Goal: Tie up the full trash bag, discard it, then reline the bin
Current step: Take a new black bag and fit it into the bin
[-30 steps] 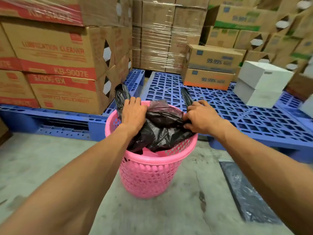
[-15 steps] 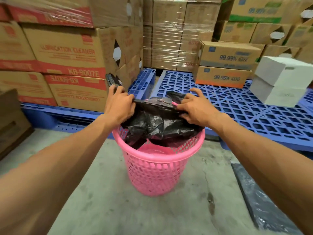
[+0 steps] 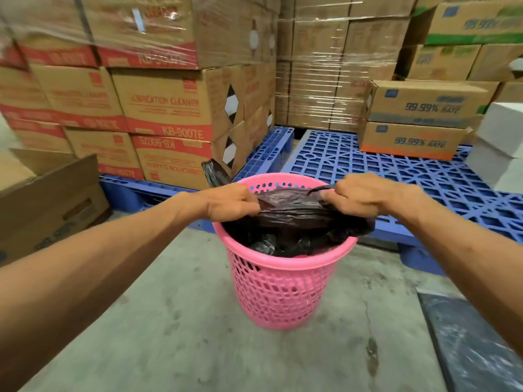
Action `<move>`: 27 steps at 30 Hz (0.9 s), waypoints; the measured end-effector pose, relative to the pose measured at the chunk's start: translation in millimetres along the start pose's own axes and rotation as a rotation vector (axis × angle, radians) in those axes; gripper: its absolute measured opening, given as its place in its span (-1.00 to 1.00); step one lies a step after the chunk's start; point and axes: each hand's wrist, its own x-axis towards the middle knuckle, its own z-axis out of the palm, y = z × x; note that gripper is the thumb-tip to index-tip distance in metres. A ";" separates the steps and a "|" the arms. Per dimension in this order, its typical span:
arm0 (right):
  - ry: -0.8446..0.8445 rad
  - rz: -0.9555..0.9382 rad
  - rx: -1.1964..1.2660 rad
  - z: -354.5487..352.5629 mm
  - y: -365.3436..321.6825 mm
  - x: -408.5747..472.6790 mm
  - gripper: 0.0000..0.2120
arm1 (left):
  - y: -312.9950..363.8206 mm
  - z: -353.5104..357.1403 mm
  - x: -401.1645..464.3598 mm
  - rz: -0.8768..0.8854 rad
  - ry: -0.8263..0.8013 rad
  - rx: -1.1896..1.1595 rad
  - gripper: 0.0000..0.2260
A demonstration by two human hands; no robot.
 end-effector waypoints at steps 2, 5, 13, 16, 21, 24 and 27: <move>-0.077 0.073 -0.040 -4.9 1.7 -1.1 -0.54 | 8.4 3.5 3.3 -0.170 -0.025 -0.131 -0.51; -0.265 0.184 -0.021 -1.4 10.6 -0.1 -0.42 | 10.3 6.0 9.8 -0.201 0.004 0.175 -0.58; -0.510 0.335 0.202 17.5 12.9 -16.0 0.21 | 9.3 -1.2 14.5 -0.402 -0.318 0.391 0.03; -0.530 0.322 0.101 6.8 9.7 -18.2 0.14 | 9.1 -14.9 13.0 -0.458 -0.378 0.341 0.12; -0.315 0.222 -0.273 -43.3 -12.7 -18.1 -0.61 | 16.0 -32.6 4.5 -0.519 -0.393 0.210 0.32; 0.114 -0.044 -0.235 -59.2 -31.9 0.7 -0.88 | 17.4 -34.9 1.2 -0.530 -0.384 0.240 0.36; -0.040 -0.180 0.208 -39.1 -43.7 25.0 -0.65 | 14.2 -29.0 -2.8 -0.532 -0.378 0.310 0.34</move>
